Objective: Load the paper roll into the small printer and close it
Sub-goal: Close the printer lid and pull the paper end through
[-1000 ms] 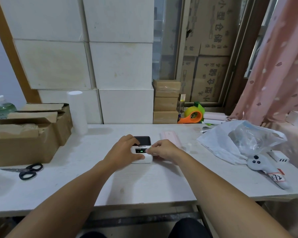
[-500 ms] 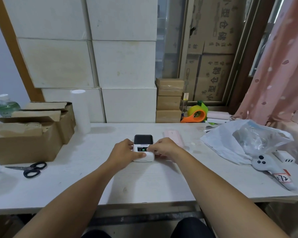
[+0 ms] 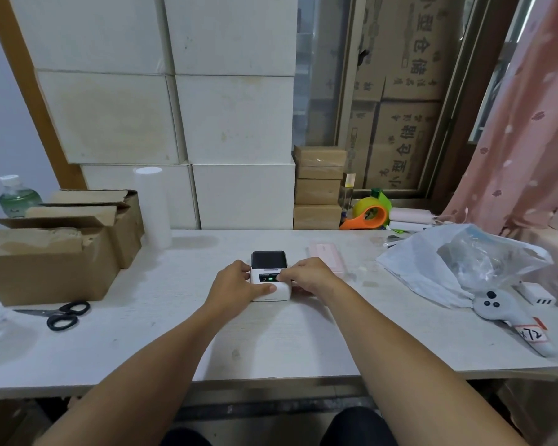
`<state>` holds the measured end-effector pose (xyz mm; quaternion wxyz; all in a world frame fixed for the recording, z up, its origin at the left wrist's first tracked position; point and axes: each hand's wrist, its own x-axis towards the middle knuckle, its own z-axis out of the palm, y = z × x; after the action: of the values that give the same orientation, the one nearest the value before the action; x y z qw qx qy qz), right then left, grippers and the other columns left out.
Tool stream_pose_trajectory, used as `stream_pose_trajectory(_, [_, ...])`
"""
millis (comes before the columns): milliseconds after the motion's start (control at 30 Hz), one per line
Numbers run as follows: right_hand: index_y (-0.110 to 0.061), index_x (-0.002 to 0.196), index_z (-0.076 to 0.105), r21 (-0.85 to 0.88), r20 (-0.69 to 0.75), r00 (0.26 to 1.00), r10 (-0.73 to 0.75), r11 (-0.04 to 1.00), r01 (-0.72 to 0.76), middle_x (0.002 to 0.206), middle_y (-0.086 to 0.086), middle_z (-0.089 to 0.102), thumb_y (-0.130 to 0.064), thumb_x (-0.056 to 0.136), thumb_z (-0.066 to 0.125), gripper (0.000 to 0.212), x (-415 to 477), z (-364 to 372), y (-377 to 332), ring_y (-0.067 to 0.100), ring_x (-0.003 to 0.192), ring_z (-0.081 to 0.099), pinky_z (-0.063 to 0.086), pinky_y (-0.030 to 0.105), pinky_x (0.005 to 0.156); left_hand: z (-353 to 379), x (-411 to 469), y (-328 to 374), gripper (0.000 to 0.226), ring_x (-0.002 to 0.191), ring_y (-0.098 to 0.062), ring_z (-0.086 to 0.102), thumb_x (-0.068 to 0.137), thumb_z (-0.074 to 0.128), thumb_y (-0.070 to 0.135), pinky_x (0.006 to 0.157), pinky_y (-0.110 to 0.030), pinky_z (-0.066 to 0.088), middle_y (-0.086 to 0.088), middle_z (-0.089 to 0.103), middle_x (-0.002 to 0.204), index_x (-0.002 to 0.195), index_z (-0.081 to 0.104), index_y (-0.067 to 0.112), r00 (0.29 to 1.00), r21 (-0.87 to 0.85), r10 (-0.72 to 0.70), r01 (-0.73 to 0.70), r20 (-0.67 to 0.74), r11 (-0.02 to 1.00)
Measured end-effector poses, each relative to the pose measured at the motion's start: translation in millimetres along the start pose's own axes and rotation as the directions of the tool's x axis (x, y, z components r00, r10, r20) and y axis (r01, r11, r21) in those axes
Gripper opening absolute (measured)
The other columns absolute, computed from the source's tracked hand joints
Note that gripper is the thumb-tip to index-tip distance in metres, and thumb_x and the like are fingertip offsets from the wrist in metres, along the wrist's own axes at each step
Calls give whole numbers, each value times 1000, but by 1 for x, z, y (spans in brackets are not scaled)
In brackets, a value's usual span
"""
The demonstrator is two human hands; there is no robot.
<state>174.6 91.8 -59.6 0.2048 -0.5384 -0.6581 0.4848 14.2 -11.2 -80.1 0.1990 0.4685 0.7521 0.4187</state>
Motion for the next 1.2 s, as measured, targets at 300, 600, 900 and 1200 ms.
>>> stream_pose_trajectory(300, [-7, 107, 81, 42, 16, 1000, 7, 999, -7, 89, 1, 73, -23, 80, 86, 32, -4, -5, 3, 13, 77, 65, 50, 27, 71, -1, -1, 2, 60, 93, -8, 66, 65, 92, 45, 80, -33, 56, 8, 68, 105, 109, 60, 20, 1000, 20, 11, -11, 12, 1000])
stream_pose_trajectory(600, [-8, 105, 81, 64, 14, 1000, 10, 998, -11, 90, 2, 76, -23, 79, 87, 31, -5, -5, 3, 14, 78, 67, 52, 27, 71, 0, -1, 0, 59, 96, -10, 66, 67, 91, 44, 79, -32, 55, 8, 68, 107, 111, 61, 18, 1000, 1, 9, -9, 16, 1000])
stream_pose_trajectory(900, [-8, 101, 82, 63, 9, 1000, 1, 998, -2, 92, 3, 77, -23, 77, 87, 29, -5, -4, 4, 14, 79, 67, 53, 28, 77, 0, 0, 0, 56, 95, -8, 65, 67, 91, 44, 75, -29, 52, 12, 66, 103, 108, 60, 21, 1000, 10, 8, -9, 24, 1000])
stream_pose_trajectory(1200, [-10, 104, 81, 58, 10, 1000, 5, 998, -5, 97, 5, 78, -25, 77, 87, 32, -5, -4, 4, 17, 84, 69, 56, 34, 89, 0, -1, 1, 54, 93, -7, 65, 69, 91, 42, 74, -29, 52, 12, 66, 101, 108, 60, 21, 1000, 5, 14, -14, 23, 1000])
